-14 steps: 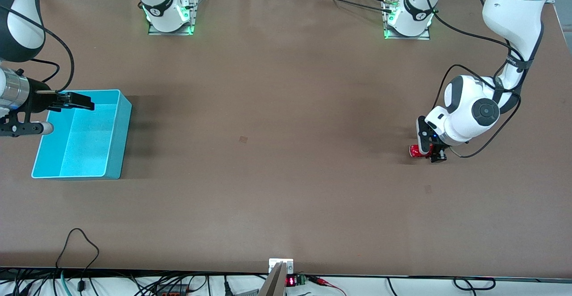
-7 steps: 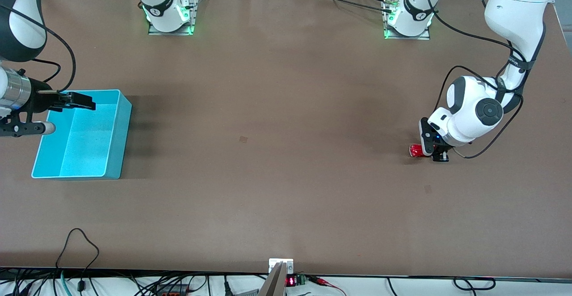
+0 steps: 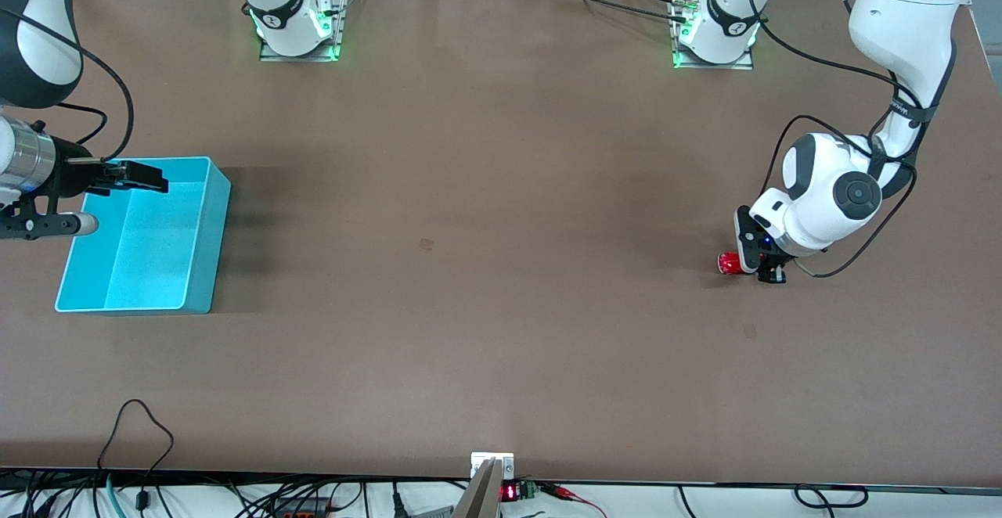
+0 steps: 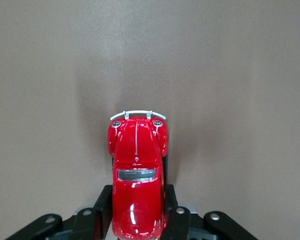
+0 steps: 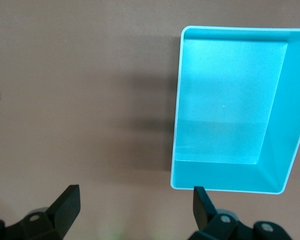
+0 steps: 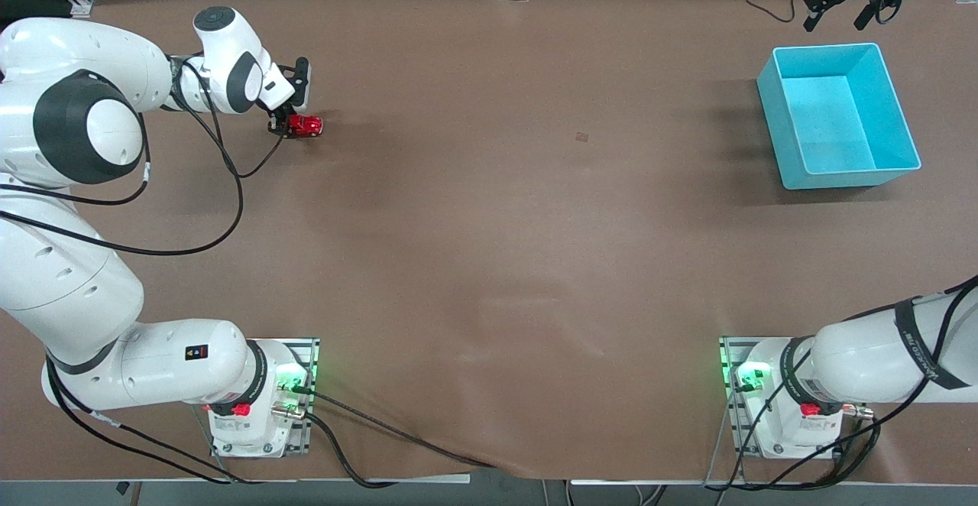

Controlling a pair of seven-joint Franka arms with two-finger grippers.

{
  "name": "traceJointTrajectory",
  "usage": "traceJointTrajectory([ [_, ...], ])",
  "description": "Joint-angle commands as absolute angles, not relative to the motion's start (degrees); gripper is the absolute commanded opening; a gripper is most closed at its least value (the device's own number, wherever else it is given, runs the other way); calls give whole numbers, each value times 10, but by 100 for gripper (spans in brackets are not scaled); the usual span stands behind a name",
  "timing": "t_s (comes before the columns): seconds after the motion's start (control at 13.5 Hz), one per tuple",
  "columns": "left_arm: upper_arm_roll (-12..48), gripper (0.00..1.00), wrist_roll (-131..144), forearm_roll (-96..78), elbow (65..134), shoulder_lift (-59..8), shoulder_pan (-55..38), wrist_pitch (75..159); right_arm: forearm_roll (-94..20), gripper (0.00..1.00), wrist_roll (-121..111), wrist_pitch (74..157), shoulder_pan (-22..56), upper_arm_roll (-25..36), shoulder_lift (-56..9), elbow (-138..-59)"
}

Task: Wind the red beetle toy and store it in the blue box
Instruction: 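Drag the held car backward along the table to wind it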

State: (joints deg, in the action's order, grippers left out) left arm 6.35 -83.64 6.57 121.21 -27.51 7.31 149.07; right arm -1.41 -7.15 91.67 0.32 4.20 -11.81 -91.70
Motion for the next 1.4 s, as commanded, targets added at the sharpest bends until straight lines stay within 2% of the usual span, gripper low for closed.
traceJointTrajectory([
  [0.0, 67, 30, -849, 74, 1213, -277, 79, 1495, -15, 100, -76, 910, 4, 40, -115, -916],
  [0.59, 67, 30, -930, 74, 1197, -314, 144, 1493, -17, 100, -77, 910, 4, 40, -115, -916],
  [1.03, 67, 31, -1050, 75, 1176, -350, 227, 1493, -18, 100, -77, 911, 4, 40, -116, -916],
  [1.18, 67, 33, -1077, 74, 1168, -352, 241, 1493, -18, 100, -77, 910, 4, 40, -115, -916],
  [1.26, 67, 48, -1078, 74, 1168, -350, 243, 1493, -18, 100, -77, 910, 4, 40, -116, -916],
  [1.33, 68, 89, -1079, 74, 1168, -344, 243, 1488, -18, 100, -77, 910, 3, 40, -116, -916],
])
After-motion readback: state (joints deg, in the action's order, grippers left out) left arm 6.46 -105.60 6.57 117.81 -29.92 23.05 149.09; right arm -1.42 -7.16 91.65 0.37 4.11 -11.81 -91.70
